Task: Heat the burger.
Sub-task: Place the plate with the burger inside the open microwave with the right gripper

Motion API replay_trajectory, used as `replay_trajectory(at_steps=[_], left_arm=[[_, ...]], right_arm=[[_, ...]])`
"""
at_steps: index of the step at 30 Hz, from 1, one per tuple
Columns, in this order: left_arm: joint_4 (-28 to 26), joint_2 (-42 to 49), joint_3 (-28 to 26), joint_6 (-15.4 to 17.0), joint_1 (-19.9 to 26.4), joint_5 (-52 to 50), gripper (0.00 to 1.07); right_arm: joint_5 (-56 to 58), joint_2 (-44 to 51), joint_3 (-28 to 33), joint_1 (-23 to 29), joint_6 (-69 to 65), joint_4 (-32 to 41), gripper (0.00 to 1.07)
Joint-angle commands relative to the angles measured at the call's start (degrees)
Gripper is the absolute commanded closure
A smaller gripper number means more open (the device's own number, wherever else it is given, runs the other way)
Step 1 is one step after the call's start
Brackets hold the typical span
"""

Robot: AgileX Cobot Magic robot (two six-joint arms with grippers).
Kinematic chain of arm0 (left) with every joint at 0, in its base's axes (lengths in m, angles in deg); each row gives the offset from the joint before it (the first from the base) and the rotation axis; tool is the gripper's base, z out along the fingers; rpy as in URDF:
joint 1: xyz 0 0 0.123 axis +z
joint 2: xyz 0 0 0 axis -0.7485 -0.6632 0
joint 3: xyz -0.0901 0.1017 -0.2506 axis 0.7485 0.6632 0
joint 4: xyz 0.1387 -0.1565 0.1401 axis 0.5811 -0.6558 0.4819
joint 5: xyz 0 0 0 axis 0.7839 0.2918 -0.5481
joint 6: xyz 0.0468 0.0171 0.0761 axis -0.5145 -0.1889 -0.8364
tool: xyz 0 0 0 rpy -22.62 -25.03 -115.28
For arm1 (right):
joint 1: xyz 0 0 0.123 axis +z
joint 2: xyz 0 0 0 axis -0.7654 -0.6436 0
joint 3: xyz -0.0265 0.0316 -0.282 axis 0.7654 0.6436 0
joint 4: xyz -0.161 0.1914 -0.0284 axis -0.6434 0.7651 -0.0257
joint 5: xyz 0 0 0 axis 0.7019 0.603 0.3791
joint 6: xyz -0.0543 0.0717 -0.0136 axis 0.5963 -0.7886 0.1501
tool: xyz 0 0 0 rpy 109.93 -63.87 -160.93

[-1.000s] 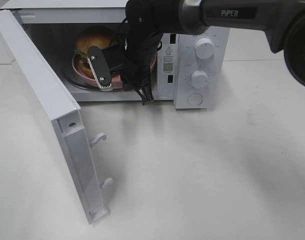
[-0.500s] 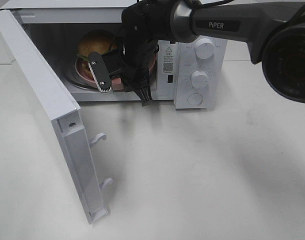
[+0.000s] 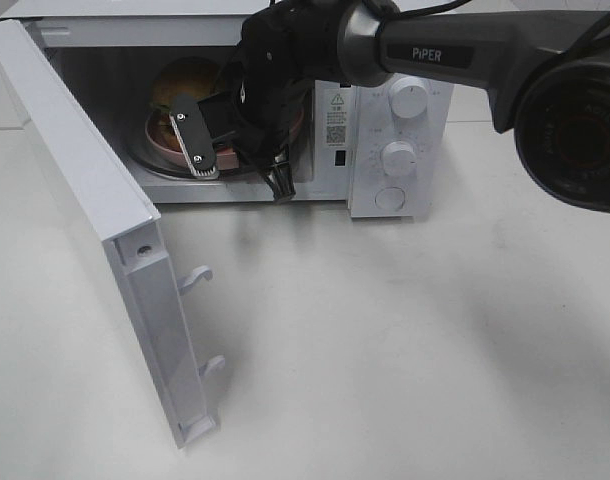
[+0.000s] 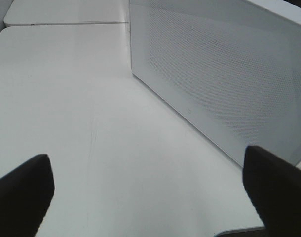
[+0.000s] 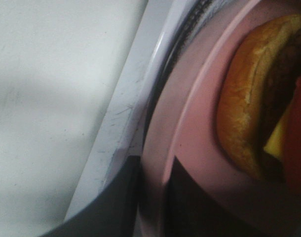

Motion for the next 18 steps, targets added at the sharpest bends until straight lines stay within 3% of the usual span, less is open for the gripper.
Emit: replay_trajectory(at_steps=[1,6,13,18], left_arm=[[-0.5,0.4,0.0,0.2,0.1,0.1,0.10],[-0.5,0.4,0.0,0.2,0.1,0.1,0.10],[-0.5,0.4,0.0,0.2,0.1,0.1,0.10],[-0.5,0.4,0.0,0.2,0.1,0.1,0.10]], right_arm=[[-2.2,0.6,-0.8,-0.2,-0.3,0.3,0.77],[-2.1,0.6,-0.7,-0.2,-0.3,1.7,0.61],[-1.7,1.1,-0.2,-0.2,-0.5,3.5,0.57],[-4.1,3.1,4.2,-0.2,-0.1,4.8,0.55]])
